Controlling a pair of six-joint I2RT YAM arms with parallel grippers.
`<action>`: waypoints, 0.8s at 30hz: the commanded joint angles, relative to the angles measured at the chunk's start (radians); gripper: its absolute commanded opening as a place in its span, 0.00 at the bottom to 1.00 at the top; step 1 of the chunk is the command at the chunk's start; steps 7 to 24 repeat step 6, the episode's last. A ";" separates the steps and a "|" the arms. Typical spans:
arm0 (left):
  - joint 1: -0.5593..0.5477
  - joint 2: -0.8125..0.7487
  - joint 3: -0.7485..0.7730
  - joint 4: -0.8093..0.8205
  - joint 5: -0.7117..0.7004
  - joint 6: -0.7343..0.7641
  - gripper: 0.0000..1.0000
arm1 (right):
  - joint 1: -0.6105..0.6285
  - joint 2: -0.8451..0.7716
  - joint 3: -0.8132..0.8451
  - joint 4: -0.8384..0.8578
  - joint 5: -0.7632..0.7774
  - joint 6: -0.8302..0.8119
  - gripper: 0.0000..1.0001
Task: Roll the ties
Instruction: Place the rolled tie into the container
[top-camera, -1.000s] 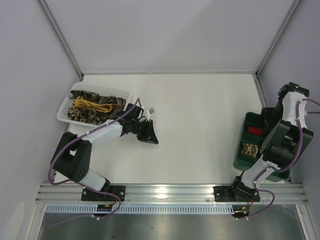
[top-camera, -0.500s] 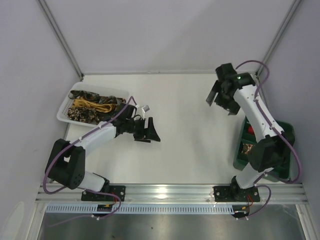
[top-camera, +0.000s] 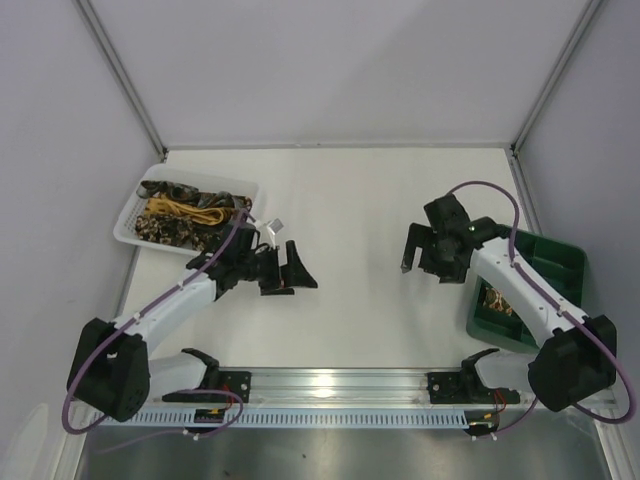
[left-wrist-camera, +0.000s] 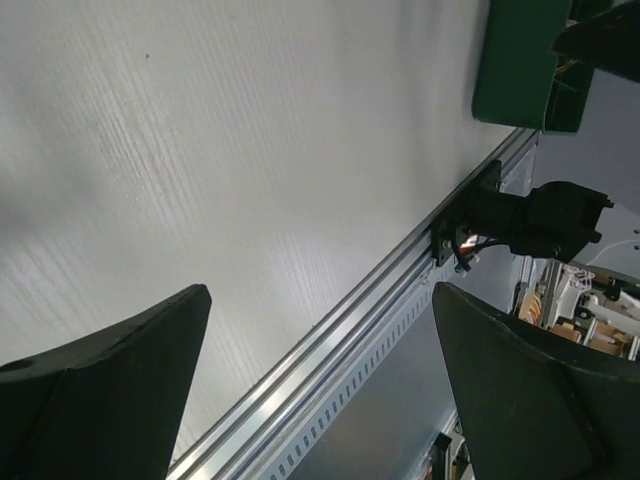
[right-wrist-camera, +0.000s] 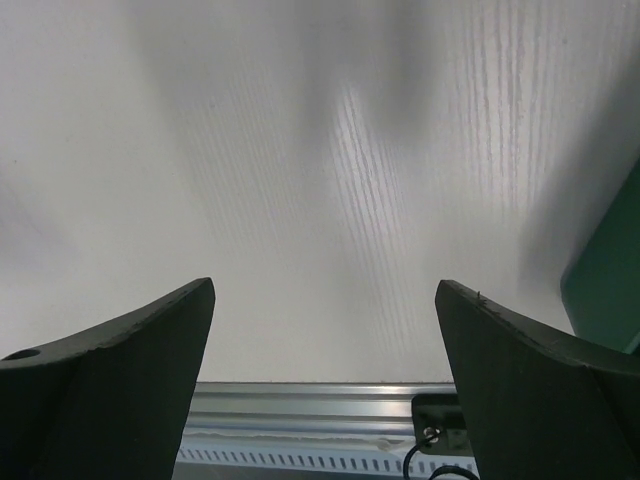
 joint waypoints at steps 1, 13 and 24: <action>0.006 -0.093 -0.028 0.080 -0.049 -0.105 1.00 | 0.000 -0.052 -0.048 0.130 -0.024 -0.044 1.00; 0.006 -0.208 -0.077 0.175 -0.103 -0.186 1.00 | 0.016 -0.209 -0.176 0.311 -0.050 -0.040 1.00; 0.006 -0.208 -0.077 0.175 -0.103 -0.186 1.00 | 0.016 -0.209 -0.176 0.311 -0.050 -0.040 1.00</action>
